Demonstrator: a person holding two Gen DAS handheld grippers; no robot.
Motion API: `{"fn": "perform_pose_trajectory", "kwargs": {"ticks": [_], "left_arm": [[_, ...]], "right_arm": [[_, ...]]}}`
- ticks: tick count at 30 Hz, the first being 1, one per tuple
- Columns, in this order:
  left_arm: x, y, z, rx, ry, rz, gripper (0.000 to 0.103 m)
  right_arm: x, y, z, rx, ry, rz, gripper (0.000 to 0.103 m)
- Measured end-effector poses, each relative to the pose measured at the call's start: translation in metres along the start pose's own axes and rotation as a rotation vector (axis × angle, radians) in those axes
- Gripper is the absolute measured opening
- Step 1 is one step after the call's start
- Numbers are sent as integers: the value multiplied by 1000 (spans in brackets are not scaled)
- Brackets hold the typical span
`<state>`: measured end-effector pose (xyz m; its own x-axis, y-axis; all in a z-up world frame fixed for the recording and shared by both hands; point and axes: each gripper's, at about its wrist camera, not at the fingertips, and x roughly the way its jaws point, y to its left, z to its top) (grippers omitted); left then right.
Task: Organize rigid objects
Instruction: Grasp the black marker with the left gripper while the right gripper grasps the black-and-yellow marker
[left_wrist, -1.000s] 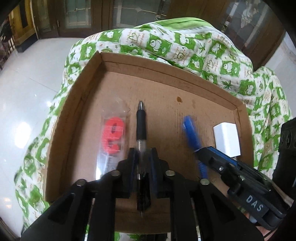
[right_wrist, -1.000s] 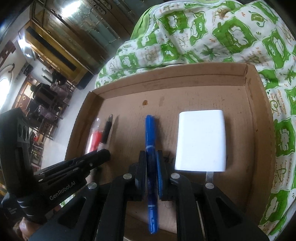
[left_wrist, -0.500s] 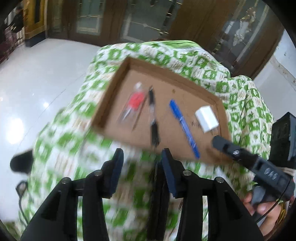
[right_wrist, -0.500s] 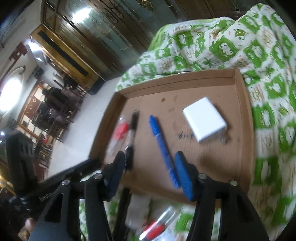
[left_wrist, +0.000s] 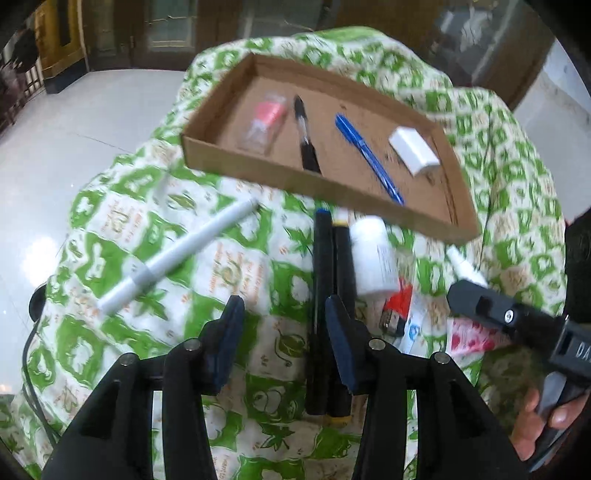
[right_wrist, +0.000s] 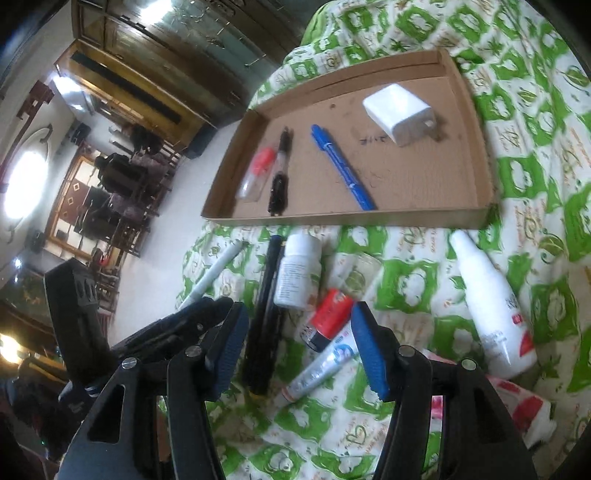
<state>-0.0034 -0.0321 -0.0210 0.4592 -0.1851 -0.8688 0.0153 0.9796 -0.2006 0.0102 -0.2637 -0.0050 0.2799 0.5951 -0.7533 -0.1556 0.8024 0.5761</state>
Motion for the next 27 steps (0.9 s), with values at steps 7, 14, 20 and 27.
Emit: {"fn": "perform_pose_trajectory", "kwargs": {"ticks": [7, 14, 20, 27], "left_arm": [[12, -16, -4, 83, 33, 25, 40], [30, -33, -2, 146, 60, 97, 37], [25, -22, 4, 86, 37, 122, 13], [9, 26, -10, -124, 164, -23, 13]], "right_arm": [[4, -2, -7, 14, 21, -10, 53], [6, 1, -6, 10, 21, -12, 53], [8, 2, -10, 5, 24, -18, 53], [12, 19, -13, -69, 47, 6, 49]]}}
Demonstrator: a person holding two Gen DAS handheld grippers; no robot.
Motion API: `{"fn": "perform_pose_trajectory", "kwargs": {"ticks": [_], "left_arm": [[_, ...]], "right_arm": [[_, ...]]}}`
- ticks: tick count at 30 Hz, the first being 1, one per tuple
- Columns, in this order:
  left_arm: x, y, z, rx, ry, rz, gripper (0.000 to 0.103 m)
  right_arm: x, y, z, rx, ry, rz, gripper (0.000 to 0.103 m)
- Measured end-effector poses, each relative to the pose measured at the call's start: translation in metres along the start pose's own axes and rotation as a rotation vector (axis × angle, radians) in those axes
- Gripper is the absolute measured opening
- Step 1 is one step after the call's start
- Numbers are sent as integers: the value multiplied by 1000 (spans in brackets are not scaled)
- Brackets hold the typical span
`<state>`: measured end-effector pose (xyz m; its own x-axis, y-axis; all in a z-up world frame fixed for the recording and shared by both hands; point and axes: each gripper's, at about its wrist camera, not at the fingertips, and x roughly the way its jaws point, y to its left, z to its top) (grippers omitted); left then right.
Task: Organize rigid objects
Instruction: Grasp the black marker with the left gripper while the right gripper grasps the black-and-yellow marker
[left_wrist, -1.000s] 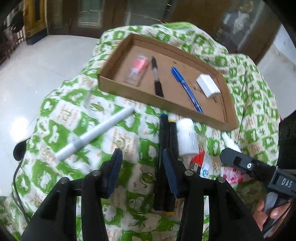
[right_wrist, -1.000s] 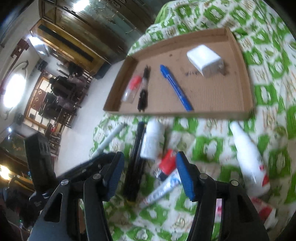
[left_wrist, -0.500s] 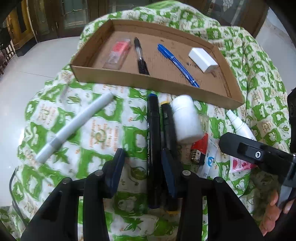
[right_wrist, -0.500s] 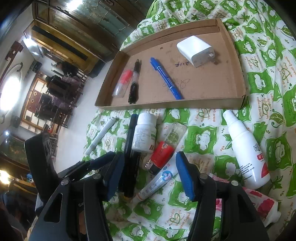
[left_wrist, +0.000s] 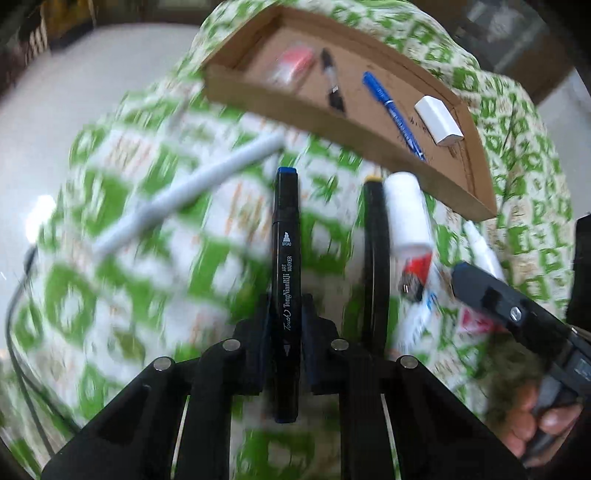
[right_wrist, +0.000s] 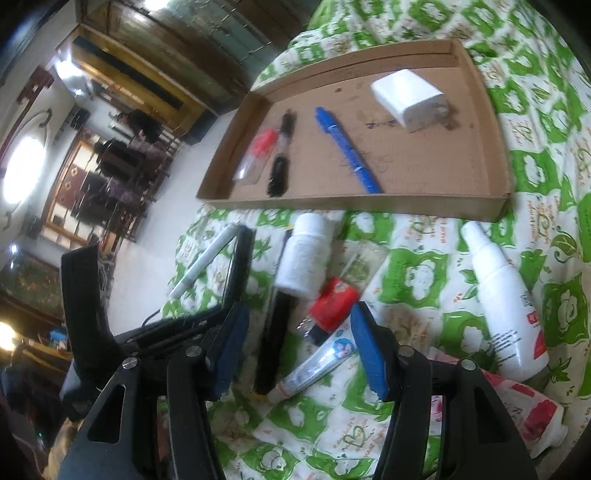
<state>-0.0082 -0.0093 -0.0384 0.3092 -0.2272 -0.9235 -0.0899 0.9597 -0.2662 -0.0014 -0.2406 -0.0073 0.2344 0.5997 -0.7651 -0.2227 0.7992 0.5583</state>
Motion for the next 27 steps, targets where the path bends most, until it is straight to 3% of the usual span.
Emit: {"fn": "perform_pose_trajectory", "kwargs": {"ticks": [3, 7, 11, 14, 27], "left_arm": [[-6, 6, -2, -33, -19, -10, 13], [2, -1, -3, -7, -24, 40, 13], [5, -6, -1, -7, -34, 47, 13], [7, -6, 1, -14, -40, 45, 13], [11, -19, 6, 54, -66, 94, 13]], "right_arm": [[7, 10, 0, -16, 18, 27, 42], [33, 16, 6, 44, 100, 88, 35], [63, 8, 12, 91, 137, 5, 32], [74, 6, 15, 73, 136, -25, 16], [59, 13, -5, -20, 191, -68, 15]]}}
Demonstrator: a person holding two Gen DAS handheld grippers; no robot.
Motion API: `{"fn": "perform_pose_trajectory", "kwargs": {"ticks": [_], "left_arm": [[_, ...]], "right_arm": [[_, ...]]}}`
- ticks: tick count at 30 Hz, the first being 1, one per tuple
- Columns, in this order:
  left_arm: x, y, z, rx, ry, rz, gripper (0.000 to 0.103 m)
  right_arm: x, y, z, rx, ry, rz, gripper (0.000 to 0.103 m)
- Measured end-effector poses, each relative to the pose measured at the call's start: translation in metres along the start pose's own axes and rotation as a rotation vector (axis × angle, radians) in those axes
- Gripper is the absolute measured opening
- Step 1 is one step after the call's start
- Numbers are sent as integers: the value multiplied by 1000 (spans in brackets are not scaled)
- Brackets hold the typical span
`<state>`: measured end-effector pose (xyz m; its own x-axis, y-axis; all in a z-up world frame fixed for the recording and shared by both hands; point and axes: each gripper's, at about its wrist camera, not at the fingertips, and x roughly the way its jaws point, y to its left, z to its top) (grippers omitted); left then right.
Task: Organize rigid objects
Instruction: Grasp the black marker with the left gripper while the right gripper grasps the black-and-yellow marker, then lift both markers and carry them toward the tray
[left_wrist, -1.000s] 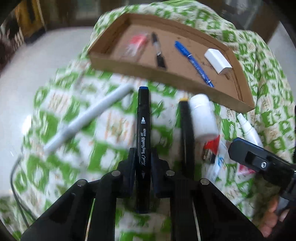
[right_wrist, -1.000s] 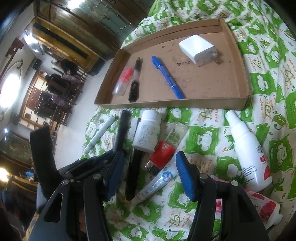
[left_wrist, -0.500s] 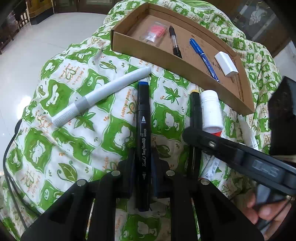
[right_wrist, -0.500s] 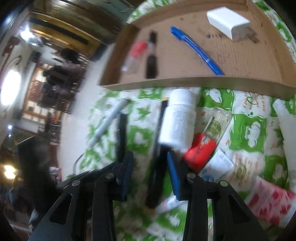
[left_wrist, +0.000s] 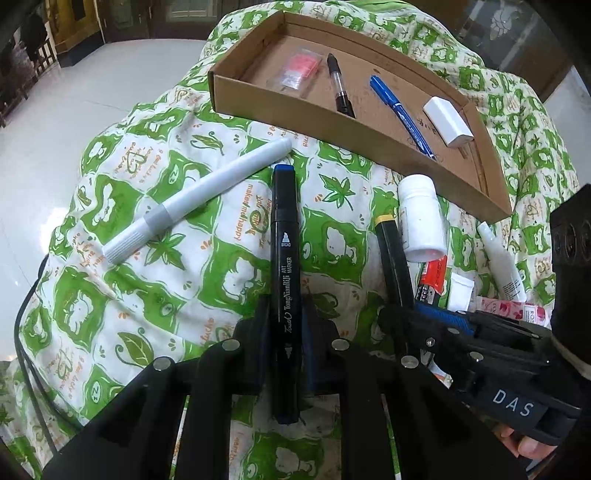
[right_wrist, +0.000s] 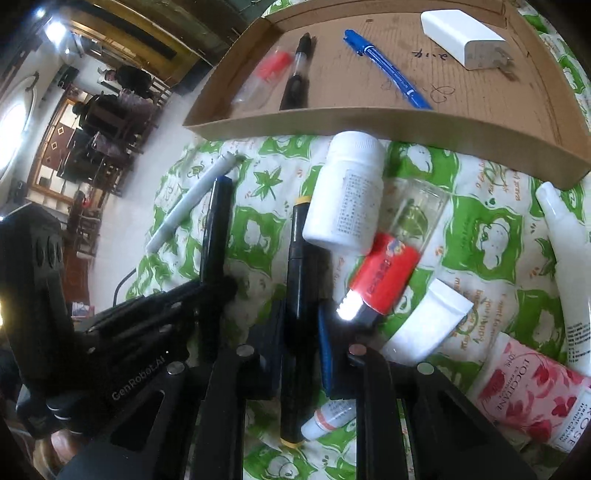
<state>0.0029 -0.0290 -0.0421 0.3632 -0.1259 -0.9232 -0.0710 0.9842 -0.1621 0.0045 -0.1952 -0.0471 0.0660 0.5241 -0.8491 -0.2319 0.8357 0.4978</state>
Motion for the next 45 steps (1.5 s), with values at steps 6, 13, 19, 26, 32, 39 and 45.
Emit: {"fn": "perform_pose_trajectory", "kwargs": {"ticks": [6, 13, 19, 26, 32, 39, 45], "left_arm": [[-2, -8, -2, 24, -3, 18, 13], [4, -5, 2, 13, 19, 14, 13], [4, -6, 1, 21, 3, 21, 13], [-13, 6, -3, -29, -59, -29, 13], [-19, 11, -2, -47, -87, -56, 13], [-22, 7, 0, -42, -100, -51, 13], [-24, 7, -2, -41, -107, -46, 13]], "right_arm": [[-1, 7, -5, -17, -1, -21, 15], [-1, 6, -14, -17, 5, -26, 15], [-3, 4, -17, -24, 1, -26, 15], [-17, 4, -17, -16, -44, 50, 15], [-27, 3, -16, -16, -65, 81, 15], [-34, 2, -16, -43, -90, 69, 15], [-38, 10, -16, -61, -106, 55, 15]]}}
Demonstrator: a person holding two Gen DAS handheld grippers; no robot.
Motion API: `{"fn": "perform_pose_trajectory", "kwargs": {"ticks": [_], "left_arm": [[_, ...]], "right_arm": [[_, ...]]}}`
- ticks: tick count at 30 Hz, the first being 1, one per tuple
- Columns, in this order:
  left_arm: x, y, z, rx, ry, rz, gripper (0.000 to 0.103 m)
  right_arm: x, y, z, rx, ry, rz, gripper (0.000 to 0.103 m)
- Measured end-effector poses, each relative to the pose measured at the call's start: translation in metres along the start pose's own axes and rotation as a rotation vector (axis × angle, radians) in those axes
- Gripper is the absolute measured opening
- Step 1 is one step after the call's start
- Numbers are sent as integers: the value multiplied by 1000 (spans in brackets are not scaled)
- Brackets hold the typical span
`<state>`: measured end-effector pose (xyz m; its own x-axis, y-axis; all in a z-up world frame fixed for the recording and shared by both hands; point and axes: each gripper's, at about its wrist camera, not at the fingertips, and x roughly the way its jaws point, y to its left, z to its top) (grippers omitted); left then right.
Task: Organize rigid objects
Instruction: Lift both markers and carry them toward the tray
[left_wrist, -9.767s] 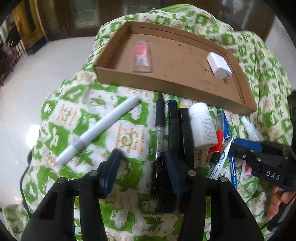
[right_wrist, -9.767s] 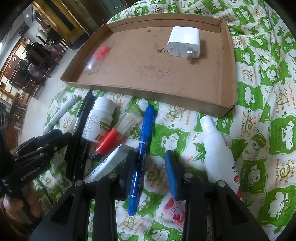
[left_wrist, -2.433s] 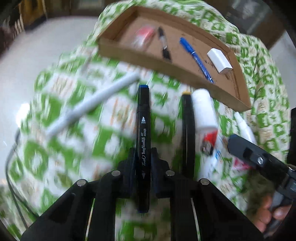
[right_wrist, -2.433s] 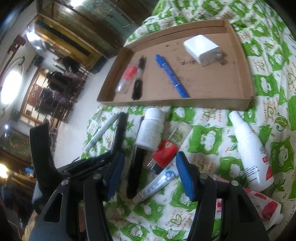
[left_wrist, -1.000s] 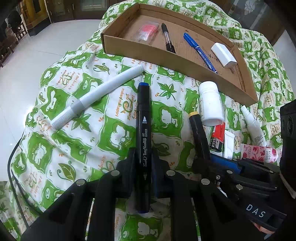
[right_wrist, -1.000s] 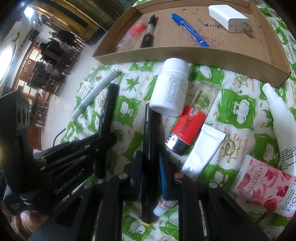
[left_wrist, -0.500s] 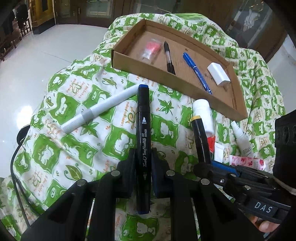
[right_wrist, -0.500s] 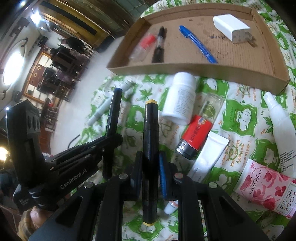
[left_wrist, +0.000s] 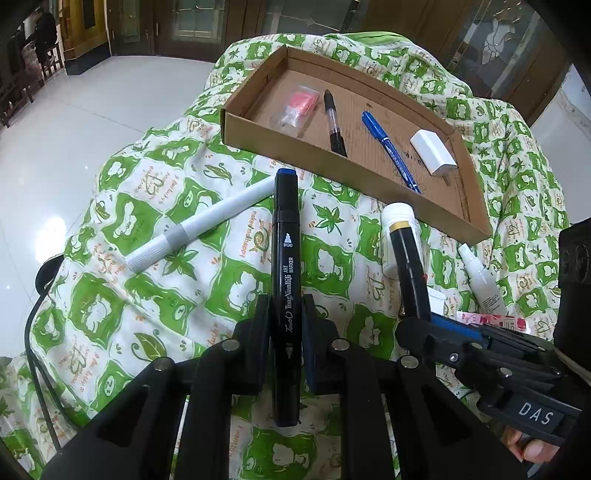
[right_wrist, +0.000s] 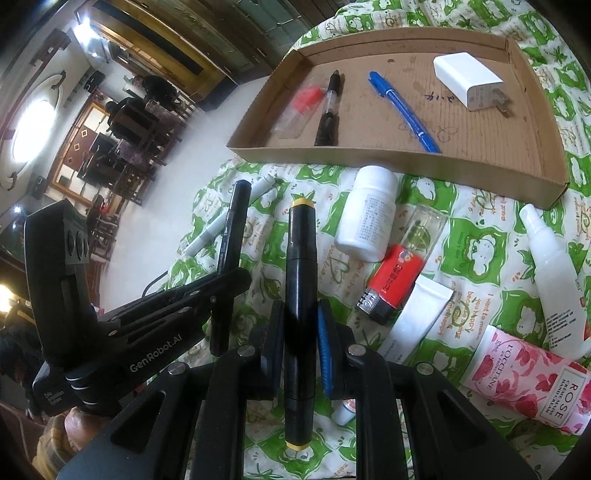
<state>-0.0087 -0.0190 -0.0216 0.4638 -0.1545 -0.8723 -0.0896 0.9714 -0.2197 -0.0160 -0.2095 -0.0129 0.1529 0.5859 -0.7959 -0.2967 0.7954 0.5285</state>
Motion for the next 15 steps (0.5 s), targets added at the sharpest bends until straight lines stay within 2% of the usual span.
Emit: {"fn": "perform_pose_trajectory", "kwargs": {"ticks": [15], "left_arm": [[-7, -1, -1, 10, -28, 21, 13]], "right_arm": [[-19, -1, 9, -5, -68, 6, 15]]}}
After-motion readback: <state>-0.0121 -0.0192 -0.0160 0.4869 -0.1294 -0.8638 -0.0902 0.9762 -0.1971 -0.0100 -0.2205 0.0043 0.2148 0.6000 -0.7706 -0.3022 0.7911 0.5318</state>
